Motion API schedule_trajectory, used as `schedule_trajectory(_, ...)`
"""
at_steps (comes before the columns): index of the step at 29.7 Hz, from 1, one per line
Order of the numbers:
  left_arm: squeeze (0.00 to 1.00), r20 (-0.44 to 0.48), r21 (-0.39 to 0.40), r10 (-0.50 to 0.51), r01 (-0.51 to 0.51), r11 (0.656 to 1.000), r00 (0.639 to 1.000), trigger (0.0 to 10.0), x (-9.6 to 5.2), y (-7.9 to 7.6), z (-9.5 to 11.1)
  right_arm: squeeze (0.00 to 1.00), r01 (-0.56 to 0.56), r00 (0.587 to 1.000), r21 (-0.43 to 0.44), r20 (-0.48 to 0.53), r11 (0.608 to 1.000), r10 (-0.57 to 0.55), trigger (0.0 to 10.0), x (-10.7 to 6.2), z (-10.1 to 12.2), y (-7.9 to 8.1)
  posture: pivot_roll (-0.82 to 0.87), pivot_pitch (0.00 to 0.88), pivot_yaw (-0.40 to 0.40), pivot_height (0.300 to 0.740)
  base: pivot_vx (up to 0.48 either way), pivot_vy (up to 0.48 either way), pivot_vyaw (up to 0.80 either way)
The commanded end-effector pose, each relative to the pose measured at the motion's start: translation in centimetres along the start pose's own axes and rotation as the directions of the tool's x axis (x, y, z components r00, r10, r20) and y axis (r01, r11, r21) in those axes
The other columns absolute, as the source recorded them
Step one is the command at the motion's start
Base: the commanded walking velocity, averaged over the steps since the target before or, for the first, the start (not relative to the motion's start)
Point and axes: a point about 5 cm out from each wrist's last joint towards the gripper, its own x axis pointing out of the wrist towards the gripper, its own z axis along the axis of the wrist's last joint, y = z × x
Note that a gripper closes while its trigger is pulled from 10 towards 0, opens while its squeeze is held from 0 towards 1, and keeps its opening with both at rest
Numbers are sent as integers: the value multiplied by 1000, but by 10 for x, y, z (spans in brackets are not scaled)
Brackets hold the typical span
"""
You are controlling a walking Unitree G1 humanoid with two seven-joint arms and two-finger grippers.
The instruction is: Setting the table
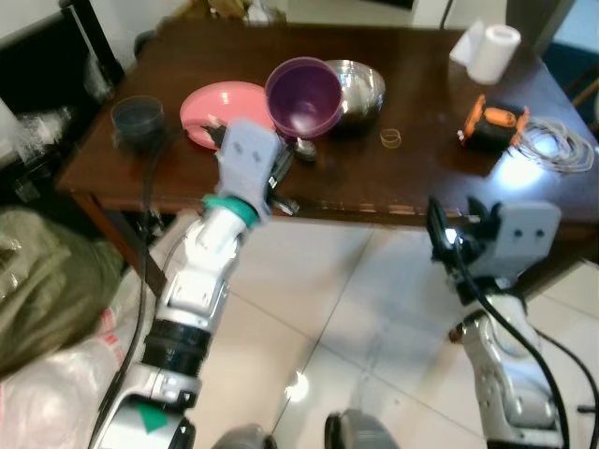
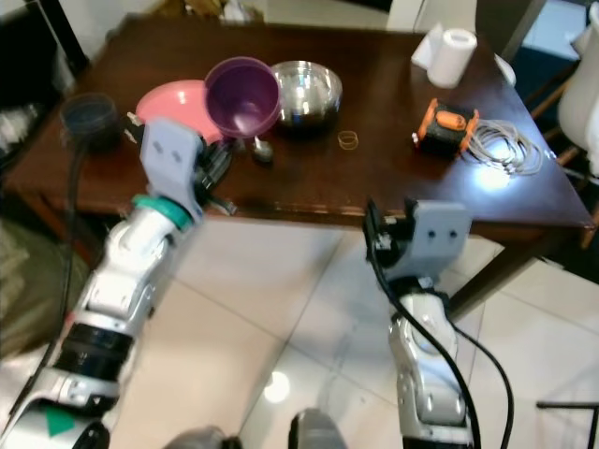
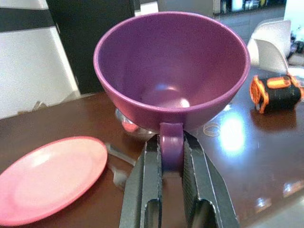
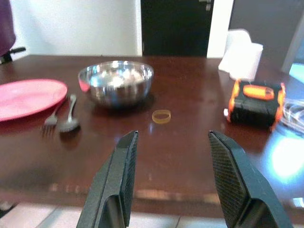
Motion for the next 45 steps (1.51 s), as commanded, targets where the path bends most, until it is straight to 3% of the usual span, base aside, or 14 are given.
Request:
schedule_trajectory(1, 0, -12, 13, 11, -11, 1000, 1000, 10000, -3, 4, -3, 0, -2, 1000, 9, -18, 1000, 3, 10000, -2, -4, 2, -13, 6, 62, 740, 386, 0, 0)
schedule_trajectory(23, 0, -12, 11, 1, 0, 1000, 1000, 10000, -3, 2, -2, 0, 0, 1000, 9, -20, 1000, 1, 10000, -2, -4, 2, -15, 9, 63, 740, 387, 0, 0)
schedule_trajectory(26, 0, -42, 15, -33, 33, 999, 999, 10000, -4, -1, -5, 0, 1, 1000, 8, -24, 1000, -1, 10000, -3, -5, 2, -14, 9, 63, 740, 110, 0, 0)
schedule_trajectory(33, 0, -118, -68, -252, 246, 967, 960, 10000, -17, -16, -14, 0, 7, 1000, 7, -30, 1000, -7, 10000, -5, -6, 1, -15, 11, 66, 740, 0, 0, 0)
schedule_trajectory(42, 0, -167, -160, -368, 343, 926, 915, 10000, -25, -11, -16, 0, 10, 999, -6, -36, 1000, -10, 10000, -8, -7, -1, -9, 15, 67, 740, 0, 0, 0)
schedule_trajectory(44, 0, -180, -162, -443, 417, 894, 878, 10000, -32, -7, -16, 0, 8, 999, -44, -34, 999, -10, 10000, -10, -5, -4, -8, 18, 68, 740, 0, 0, 0)
schedule_trajectory(45, 0, -180, -162, -443, 417, 894, 878, 10000, -32, -7, -16, 0, 8, 999, -44, -34, 999, -10, 10000, -10, -5, -4, -8, 18, 68, 740, 0, 0, 0)
